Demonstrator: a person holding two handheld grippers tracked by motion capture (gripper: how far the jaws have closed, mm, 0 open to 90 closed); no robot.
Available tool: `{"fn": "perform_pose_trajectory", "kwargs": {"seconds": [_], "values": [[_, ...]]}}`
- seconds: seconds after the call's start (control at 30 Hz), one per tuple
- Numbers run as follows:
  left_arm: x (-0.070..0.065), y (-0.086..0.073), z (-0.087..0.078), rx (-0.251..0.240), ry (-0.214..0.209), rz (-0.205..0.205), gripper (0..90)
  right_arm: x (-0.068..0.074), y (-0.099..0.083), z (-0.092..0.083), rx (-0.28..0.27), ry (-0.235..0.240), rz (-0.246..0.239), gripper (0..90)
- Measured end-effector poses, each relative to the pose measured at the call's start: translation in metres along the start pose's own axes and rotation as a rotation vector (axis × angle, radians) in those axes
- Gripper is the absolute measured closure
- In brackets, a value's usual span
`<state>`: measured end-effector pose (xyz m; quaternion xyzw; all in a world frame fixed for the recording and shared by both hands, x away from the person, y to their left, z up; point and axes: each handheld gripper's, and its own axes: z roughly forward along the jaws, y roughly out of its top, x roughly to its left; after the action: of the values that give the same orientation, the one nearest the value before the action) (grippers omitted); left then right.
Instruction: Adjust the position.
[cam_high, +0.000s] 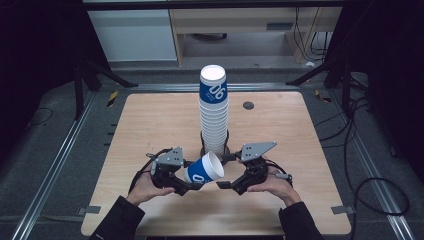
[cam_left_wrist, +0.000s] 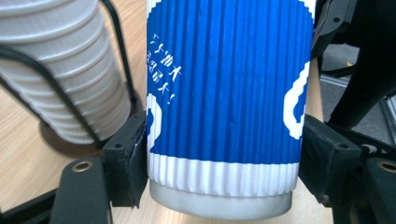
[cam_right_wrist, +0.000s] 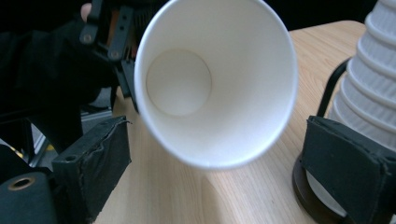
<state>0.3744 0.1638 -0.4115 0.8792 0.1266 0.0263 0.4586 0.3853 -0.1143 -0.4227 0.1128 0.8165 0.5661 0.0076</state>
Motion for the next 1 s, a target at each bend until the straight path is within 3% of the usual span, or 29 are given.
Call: {"fn": "perform_pose_trajectory", "kwargs": {"seconds": [0.23,0.77,0.93,1.0], "values": [[-0.008,0.003,0.008,-0.018,-0.020,0.023,27.0,0.001,0.000,0.003,-0.025,0.034,0.027,8.8],[-0.013,0.004,0.016,0.021,-0.043,0.050,26.9,0.002,-0.003,0.012,-0.007,0.103,0.073,14.6],[-0.012,0.005,0.015,0.035,-0.060,0.033,23.6,0.002,-0.002,0.011,0.008,0.104,0.057,15.7],[-0.011,0.005,0.012,0.040,-0.040,0.033,21.0,0.003,-0.002,0.010,0.020,0.096,0.047,15.8]]}}
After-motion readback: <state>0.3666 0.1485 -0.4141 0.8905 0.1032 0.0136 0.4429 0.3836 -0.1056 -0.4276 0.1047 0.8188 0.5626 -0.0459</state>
